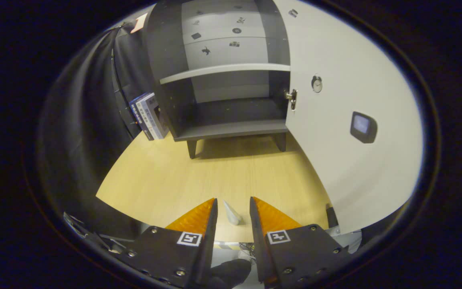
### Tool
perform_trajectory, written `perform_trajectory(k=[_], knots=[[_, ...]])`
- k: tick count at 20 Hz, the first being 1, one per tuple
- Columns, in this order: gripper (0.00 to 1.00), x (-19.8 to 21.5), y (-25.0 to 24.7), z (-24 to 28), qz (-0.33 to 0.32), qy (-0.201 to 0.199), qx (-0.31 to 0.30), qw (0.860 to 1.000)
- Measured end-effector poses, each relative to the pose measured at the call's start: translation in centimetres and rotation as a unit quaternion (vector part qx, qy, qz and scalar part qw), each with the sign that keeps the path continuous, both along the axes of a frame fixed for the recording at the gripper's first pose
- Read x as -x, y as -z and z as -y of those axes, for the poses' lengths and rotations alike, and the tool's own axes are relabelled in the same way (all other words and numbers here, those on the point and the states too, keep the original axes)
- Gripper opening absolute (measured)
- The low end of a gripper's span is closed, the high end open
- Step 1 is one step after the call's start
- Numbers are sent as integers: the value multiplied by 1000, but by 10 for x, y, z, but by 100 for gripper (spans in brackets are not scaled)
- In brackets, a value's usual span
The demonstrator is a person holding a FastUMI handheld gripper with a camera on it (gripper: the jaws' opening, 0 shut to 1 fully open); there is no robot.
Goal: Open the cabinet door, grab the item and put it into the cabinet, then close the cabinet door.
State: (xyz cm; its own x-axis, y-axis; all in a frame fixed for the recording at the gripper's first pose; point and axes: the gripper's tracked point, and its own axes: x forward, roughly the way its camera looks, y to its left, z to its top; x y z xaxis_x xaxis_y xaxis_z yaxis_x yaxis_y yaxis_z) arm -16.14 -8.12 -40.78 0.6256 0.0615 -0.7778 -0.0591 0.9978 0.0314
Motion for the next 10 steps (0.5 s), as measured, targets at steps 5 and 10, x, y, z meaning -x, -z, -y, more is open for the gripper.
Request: perform_trajectory(k=[5,10], knots=[[45,1,58,-7,-57,-29,5,998],[45,1,94,-10,-94,-38,4,995]])
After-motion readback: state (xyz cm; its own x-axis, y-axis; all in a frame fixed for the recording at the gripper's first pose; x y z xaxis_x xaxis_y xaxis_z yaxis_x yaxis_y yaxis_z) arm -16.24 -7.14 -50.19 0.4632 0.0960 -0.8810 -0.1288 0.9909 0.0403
